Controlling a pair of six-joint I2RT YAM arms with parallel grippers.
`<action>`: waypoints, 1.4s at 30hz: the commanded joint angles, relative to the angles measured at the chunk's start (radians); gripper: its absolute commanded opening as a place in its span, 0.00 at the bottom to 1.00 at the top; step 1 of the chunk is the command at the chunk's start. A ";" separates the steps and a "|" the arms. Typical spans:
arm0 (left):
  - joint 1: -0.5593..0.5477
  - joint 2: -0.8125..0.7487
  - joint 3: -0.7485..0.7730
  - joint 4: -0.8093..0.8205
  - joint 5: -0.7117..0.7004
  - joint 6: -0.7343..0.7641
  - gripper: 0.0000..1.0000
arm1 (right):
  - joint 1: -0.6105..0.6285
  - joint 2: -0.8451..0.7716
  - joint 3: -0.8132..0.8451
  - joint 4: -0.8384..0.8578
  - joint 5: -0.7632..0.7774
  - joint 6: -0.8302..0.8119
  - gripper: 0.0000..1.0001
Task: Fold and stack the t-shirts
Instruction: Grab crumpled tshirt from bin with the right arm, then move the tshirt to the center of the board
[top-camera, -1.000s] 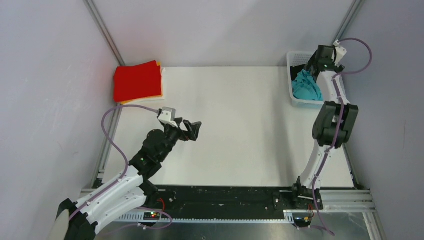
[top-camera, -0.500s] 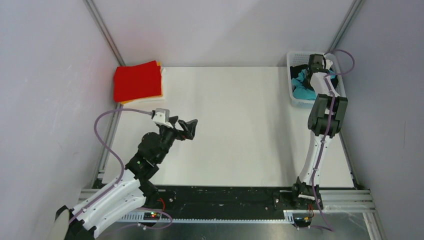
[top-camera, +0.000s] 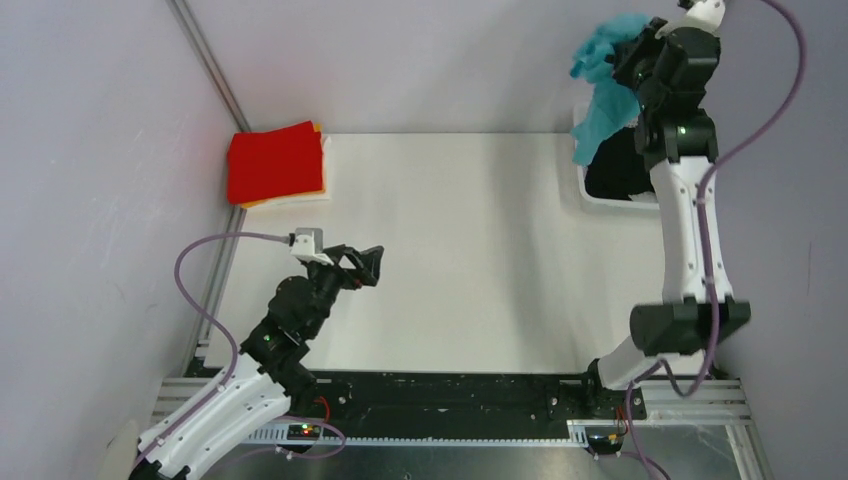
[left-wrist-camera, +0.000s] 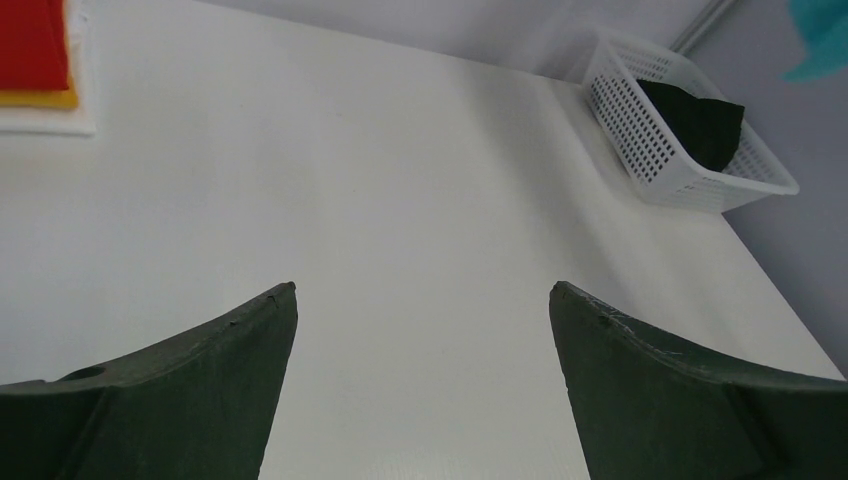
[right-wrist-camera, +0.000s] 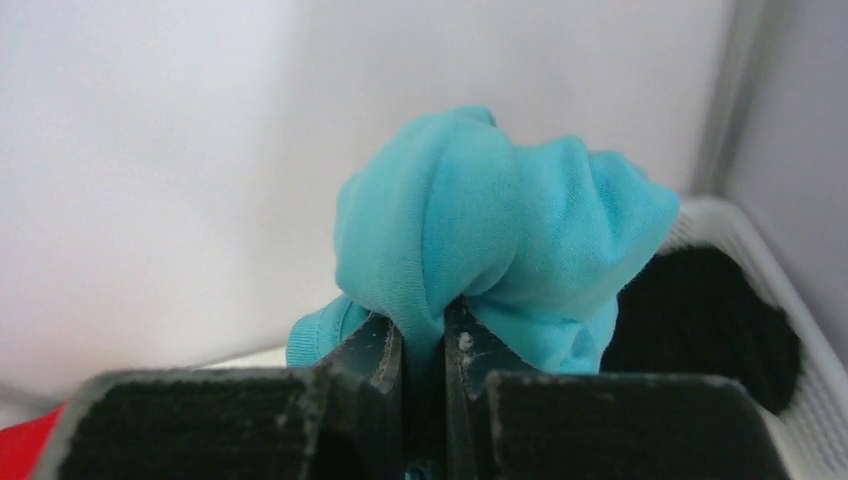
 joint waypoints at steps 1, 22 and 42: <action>0.001 -0.050 -0.018 -0.084 -0.075 -0.067 1.00 | 0.113 -0.173 0.022 0.093 -0.117 -0.027 0.00; 0.002 -0.158 -0.045 -0.358 -0.152 -0.261 1.00 | 0.711 -0.587 -0.730 0.148 -0.278 0.074 0.00; 0.058 0.313 0.107 -0.205 0.051 -0.214 1.00 | 0.518 -0.427 -1.054 0.134 0.004 0.188 0.99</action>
